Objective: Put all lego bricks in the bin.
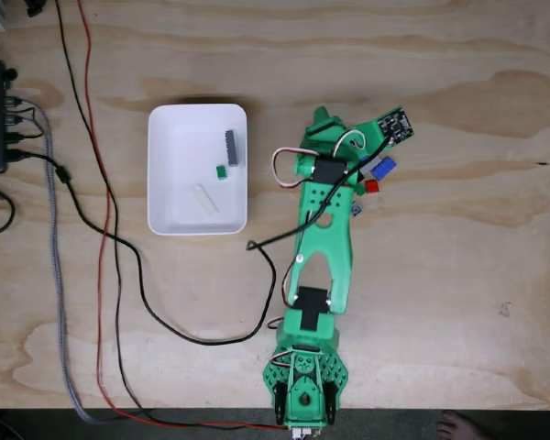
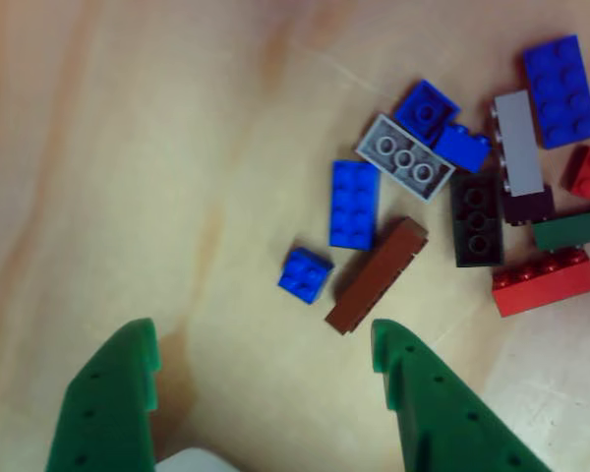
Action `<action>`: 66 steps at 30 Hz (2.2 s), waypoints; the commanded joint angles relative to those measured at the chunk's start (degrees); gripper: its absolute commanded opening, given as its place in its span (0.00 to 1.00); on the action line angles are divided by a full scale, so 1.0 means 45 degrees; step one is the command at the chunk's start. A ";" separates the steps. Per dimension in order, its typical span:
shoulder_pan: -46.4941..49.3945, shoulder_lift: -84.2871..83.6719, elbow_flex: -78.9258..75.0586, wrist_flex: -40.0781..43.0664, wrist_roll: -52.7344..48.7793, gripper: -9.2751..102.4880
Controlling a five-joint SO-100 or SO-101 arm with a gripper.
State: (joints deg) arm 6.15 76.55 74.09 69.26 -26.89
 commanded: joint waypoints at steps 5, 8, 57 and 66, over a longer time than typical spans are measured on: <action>-0.0195 -0.3184 -0.1875 0.0352 0.1270 0.29; -0.0195 -0.3281 -0.1797 0.0215 0.1309 0.26; -0.0605 -0.3105 -0.0488 -0.0586 -0.3848 0.11; -0.0469 0.4922 0.3398 -0.1953 -0.2207 0.08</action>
State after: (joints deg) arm 4.13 66.01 84.46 61.17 -41.92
